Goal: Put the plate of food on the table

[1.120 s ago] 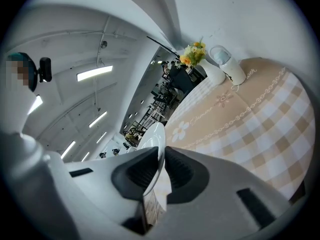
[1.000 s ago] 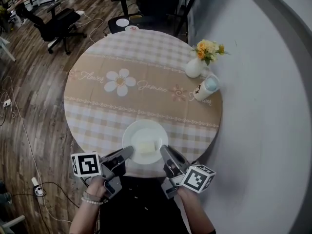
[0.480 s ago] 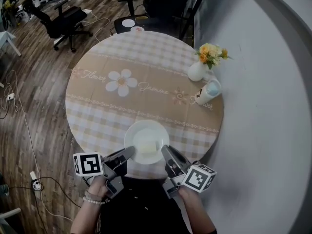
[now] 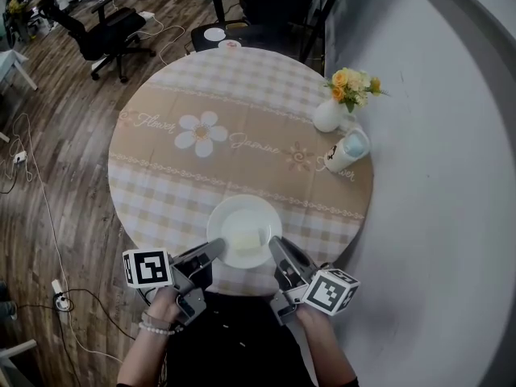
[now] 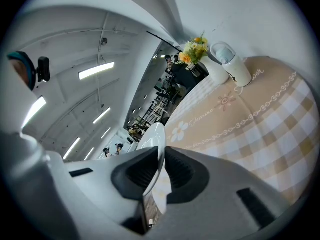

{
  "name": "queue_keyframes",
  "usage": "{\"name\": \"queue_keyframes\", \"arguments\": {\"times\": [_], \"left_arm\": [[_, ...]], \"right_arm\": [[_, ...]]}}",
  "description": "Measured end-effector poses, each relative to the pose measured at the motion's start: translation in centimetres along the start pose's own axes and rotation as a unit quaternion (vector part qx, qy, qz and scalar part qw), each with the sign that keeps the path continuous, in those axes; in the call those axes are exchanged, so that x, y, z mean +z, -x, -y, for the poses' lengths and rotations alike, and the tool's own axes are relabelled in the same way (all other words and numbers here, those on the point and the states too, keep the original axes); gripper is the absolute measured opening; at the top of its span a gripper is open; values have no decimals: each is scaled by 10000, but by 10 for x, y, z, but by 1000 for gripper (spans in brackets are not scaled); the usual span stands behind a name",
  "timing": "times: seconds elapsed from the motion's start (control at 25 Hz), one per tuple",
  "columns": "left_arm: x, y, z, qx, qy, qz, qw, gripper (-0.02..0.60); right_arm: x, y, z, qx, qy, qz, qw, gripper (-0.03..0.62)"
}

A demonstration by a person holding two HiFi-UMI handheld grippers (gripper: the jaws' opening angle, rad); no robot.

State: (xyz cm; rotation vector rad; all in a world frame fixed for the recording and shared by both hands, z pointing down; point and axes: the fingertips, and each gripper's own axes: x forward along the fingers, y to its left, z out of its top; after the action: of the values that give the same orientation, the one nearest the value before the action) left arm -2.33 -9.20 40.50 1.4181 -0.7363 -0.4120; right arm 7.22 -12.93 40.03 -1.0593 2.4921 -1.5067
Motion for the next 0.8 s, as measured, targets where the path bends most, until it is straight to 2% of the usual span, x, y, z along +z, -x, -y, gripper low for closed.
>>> {"name": "queue_keyframes", "arguments": {"times": [0.2, 0.36, 0.44, 0.68, 0.8], "left_arm": [[3, -7, -3, 18, 8, -47, 10000, 6], [10, -11, -14, 3, -500, -149, 9986, 6], [9, -13, -15, 27, -241, -116, 9996, 6], [13, -16, -28, 138, -266, -161, 9994, 6], [13, -18, -32, 191, 21, -147, 9997, 6]], "right_arm": [[2, -3, 8, -63, -14, -25, 10000, 23], [0, -6, 15, -102, -24, -50, 9999, 24], [0, -9, 19, -103, -57, -64, 9999, 23], [-8, -16, 31, -162, -190, -180, 9995, 23], [-12, -21, 37, -183, -237, -214, 9993, 24]]}}
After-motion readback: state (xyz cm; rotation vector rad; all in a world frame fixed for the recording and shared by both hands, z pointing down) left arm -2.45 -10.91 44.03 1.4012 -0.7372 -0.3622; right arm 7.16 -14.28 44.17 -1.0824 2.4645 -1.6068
